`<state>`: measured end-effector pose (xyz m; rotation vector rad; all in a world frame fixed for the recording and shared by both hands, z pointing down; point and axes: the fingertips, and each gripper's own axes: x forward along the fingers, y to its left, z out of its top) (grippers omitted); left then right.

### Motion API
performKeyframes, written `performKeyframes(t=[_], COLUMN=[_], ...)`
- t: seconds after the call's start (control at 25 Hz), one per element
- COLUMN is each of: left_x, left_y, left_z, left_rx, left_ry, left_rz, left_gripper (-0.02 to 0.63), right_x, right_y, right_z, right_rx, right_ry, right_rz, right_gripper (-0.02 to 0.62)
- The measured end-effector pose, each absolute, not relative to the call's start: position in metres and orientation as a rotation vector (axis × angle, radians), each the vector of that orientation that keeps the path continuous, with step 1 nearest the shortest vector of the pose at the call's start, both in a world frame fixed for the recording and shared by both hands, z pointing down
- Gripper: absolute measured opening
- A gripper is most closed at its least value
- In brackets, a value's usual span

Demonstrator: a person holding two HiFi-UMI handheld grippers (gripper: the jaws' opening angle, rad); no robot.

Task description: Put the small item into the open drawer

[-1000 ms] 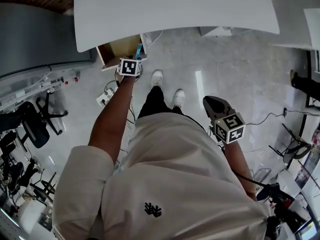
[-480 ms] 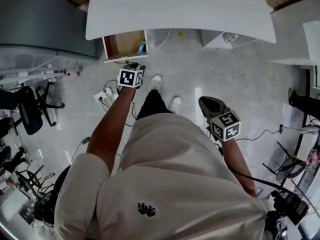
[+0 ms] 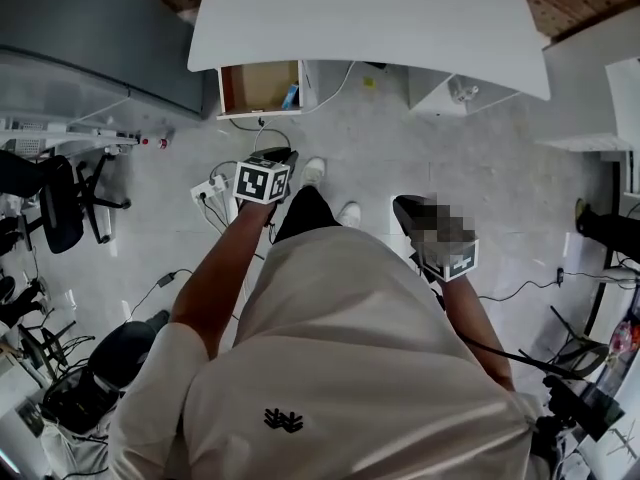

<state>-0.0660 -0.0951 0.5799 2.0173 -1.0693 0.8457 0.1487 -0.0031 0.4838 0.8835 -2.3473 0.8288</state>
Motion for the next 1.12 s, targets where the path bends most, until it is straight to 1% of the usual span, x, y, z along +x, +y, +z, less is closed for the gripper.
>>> performKeyframes(t=[0.08,0.28,0.8,1.12], left_x=[-0.061,-0.048,-0.045,-0.042], left_y=[-0.086,-0.066,-0.030,-0.023], left_z=[0.568,0.549,0.519,0.523], left_rx=[2.036,2.070,2.118,2.127], left_ry=[-1.062,-1.032,-1.015,-1.008], left_rz=[0.840,0.824,0.803,0.800], left_gripper=[0.046,0.032,0.032,0.032], right_x=[0.151,0.154,0.134,0.133], right_y=[0.001,0.007,0.030,0.037], right_z=[0.485,0.482,0.473,0.473], right_rx=[0.871,0.853,0.802,0.788], right_ry=[-2.351,-2.365,-2.391,-2.395], right_rz=[0.815,0.799,0.758,0.748], right_gripper=[0.044,0.043,0.041,0.038])
